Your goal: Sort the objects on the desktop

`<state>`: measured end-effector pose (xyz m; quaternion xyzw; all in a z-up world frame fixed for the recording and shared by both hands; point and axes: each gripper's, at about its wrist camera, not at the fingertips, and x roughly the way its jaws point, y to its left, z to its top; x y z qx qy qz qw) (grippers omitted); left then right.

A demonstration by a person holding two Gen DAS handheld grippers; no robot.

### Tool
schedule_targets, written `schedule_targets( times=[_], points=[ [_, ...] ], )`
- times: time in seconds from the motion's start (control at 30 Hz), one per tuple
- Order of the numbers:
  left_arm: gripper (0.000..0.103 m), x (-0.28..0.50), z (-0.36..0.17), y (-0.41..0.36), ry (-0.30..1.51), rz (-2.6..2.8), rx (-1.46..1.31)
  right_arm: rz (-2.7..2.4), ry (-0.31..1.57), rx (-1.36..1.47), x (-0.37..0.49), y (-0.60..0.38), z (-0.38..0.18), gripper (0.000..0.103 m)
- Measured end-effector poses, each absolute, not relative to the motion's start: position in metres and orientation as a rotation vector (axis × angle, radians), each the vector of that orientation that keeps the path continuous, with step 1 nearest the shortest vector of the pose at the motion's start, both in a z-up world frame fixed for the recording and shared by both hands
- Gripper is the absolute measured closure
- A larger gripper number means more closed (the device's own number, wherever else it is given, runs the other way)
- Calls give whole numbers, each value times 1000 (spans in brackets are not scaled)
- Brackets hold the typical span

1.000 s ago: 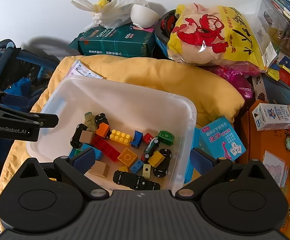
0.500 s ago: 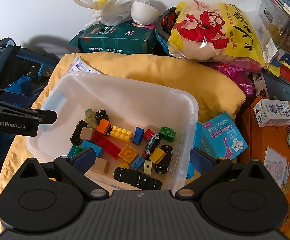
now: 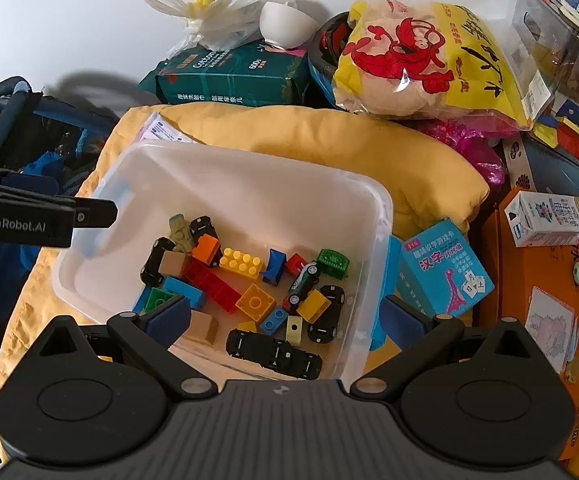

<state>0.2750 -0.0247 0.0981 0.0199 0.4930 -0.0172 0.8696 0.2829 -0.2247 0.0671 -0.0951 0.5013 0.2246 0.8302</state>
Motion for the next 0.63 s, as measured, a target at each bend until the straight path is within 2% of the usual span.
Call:
schedule_targets(
  times=[0.27, 0.63],
  points=[
    [17, 281, 93, -29, 1076, -20, 68, 475, 1063, -195, 282, -228, 67, 0],
    [17, 272, 96, -38, 1027, -76, 103, 460, 1067, -181, 279, -236, 63, 0]
  ],
)
